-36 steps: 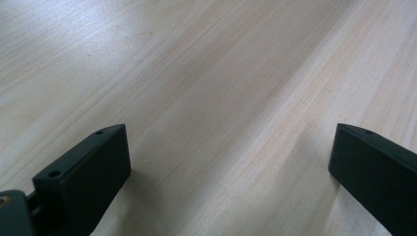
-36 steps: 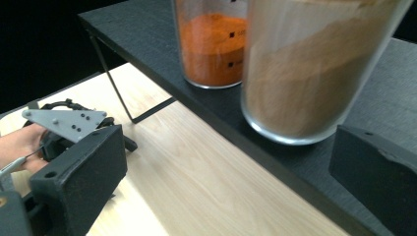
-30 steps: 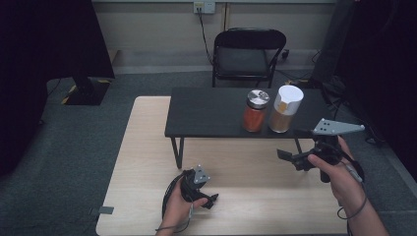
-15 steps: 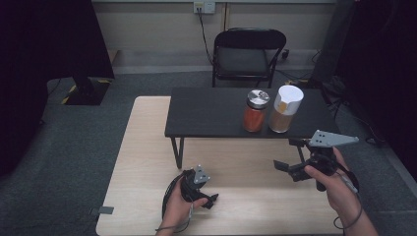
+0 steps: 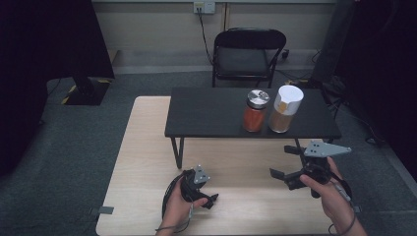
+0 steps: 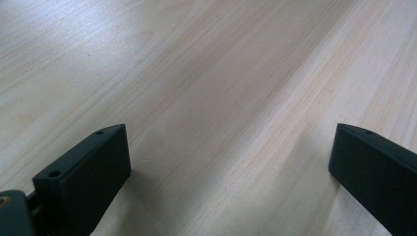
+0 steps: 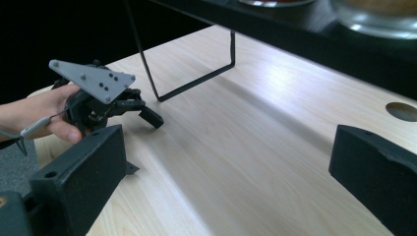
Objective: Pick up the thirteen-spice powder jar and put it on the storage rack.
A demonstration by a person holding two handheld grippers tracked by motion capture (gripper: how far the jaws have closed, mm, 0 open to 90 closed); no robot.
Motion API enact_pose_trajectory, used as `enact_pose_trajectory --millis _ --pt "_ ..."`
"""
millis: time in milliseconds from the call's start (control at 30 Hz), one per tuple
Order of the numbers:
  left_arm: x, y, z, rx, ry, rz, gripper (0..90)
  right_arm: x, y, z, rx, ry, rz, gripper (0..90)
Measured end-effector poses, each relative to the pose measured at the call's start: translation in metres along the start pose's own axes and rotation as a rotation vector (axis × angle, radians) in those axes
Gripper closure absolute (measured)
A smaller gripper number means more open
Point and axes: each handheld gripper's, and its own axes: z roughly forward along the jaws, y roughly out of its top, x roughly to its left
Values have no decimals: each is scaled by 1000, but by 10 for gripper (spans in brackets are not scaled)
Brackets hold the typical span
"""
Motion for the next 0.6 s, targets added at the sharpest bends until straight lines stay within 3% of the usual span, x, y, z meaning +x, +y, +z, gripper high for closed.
enact_pose_trajectory --millis 200,300,600 --pt "0 0 0 0 0 0 16 -1 -13 9 -3 11 -39 1" --pt "0 0 0 0 0 0 16 1 -19 13 8 18 -12 1" --pt "0 0 0 0 0 0 16 0 -37 21 22 39 -2 2"
